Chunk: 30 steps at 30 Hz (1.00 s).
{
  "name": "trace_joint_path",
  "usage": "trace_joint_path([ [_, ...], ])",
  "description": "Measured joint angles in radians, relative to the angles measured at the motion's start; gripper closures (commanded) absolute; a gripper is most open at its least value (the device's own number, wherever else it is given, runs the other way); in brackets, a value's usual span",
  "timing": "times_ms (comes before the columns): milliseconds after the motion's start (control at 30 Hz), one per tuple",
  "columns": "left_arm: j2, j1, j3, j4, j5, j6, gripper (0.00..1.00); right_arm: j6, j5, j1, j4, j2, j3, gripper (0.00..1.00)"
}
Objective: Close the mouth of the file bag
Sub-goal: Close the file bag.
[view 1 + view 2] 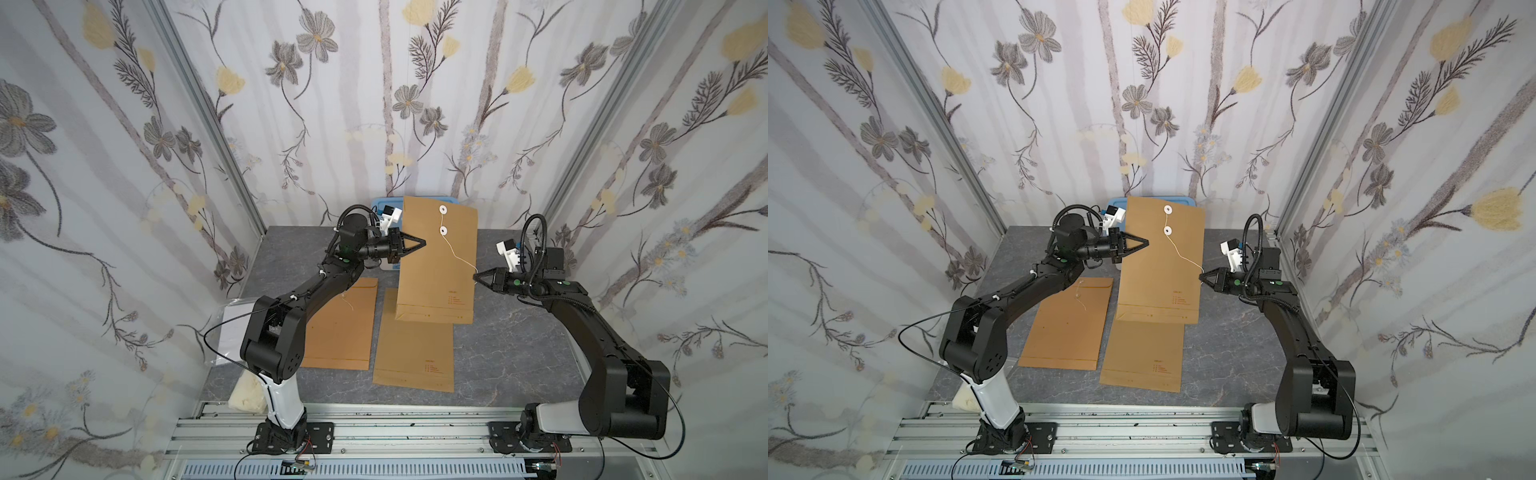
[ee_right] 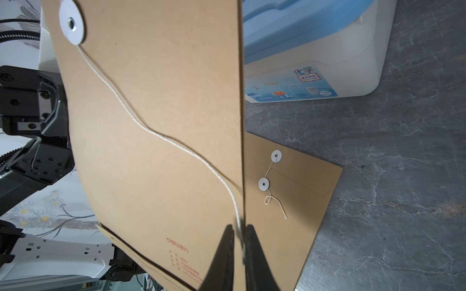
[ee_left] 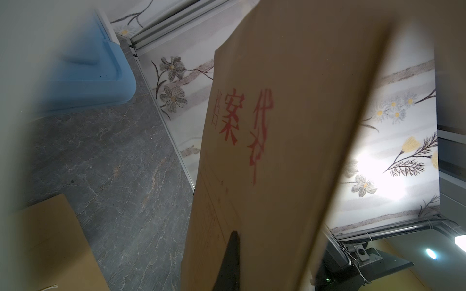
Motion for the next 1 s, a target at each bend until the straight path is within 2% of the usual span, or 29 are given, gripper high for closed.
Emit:
trace_joint_path([
  [300,-0.004,-0.003,-0.003,-0.008,0.000,0.000,1.00,-0.003,0.084,0.008,-0.050,-0.025,0.024,0.98],
  [700,-0.009,-0.013,-0.003,-0.038,0.011,0.040,1.00,-0.040,0.342,0.050,-0.246,-0.065,0.150,0.99],
  [1000,-0.053,-0.013,-0.011,-0.076,0.054,0.142,1.00,-0.025,0.336,0.045,-0.267,-0.014,0.218,1.00],
])
